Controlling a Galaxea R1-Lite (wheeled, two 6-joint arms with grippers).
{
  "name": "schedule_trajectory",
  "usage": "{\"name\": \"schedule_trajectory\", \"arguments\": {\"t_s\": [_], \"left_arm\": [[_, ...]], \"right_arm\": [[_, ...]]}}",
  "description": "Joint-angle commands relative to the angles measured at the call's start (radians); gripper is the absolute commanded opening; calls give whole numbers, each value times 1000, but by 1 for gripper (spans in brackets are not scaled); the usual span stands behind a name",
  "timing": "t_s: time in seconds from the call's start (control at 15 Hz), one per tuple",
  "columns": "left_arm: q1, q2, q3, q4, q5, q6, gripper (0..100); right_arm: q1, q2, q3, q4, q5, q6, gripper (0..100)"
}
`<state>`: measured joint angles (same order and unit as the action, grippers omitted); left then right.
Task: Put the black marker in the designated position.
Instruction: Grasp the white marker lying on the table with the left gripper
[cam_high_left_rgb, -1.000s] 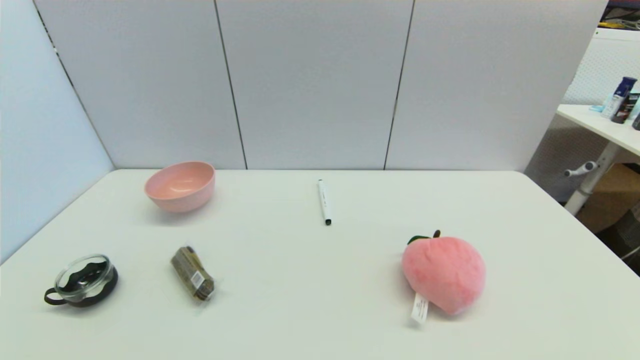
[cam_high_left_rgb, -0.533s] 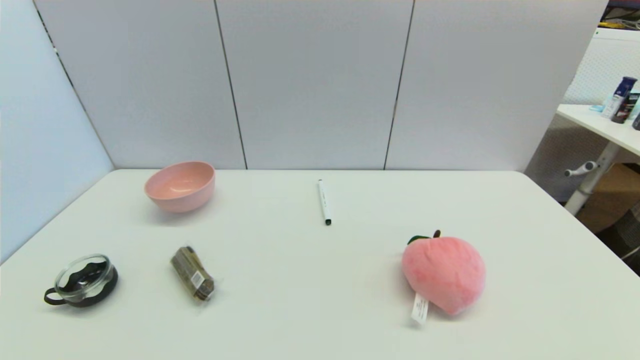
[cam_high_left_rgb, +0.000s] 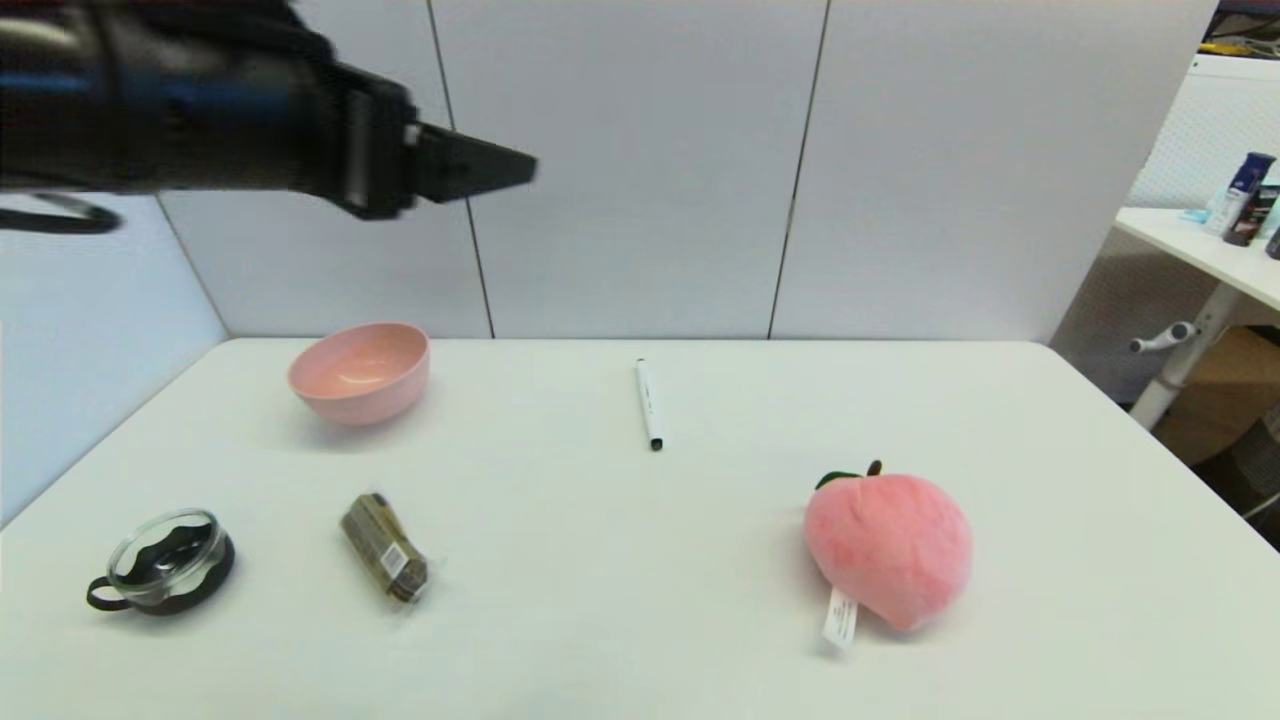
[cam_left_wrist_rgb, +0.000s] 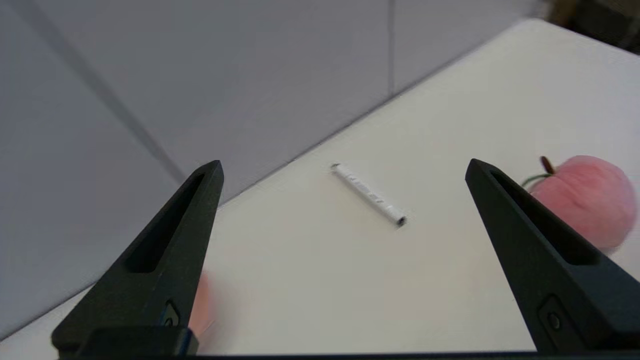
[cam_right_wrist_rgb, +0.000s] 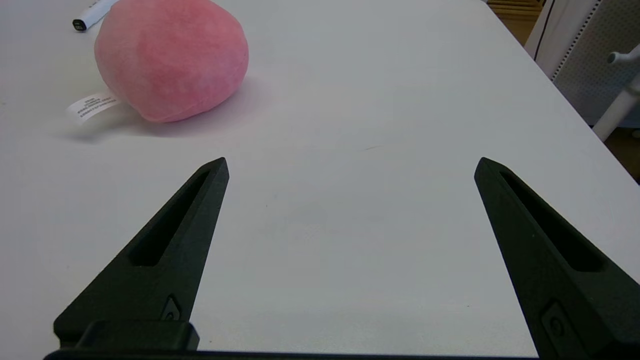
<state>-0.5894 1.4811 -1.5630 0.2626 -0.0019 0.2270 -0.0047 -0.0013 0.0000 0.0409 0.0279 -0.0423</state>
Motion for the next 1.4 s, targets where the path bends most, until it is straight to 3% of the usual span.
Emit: {"name": "schedule_trajectory", "arguments": {"t_s": [0.07,0.27,0.47,0.67,1.07,1.4], "left_arm": [[-231,461,-212,14,34,-143,100],[-244,564,-239,20,143,-354,100],[-231,645,-238,27,419,-641,100],[-195,711,-239,92,520,-847,100],[-148,820,-285,44,516,-830,100],[-141,912,-411,-13,493,-649,100]], "right_arm": [[0,1,0,1,1,-1,100],[0,1,0,1,1,-1,100],[0,1,0,1,0,-1,100],[0,1,0,1,1,-1,100],[0,1,0,1,1,-1,100],[0,1,0,1,1,-1,100]]}}
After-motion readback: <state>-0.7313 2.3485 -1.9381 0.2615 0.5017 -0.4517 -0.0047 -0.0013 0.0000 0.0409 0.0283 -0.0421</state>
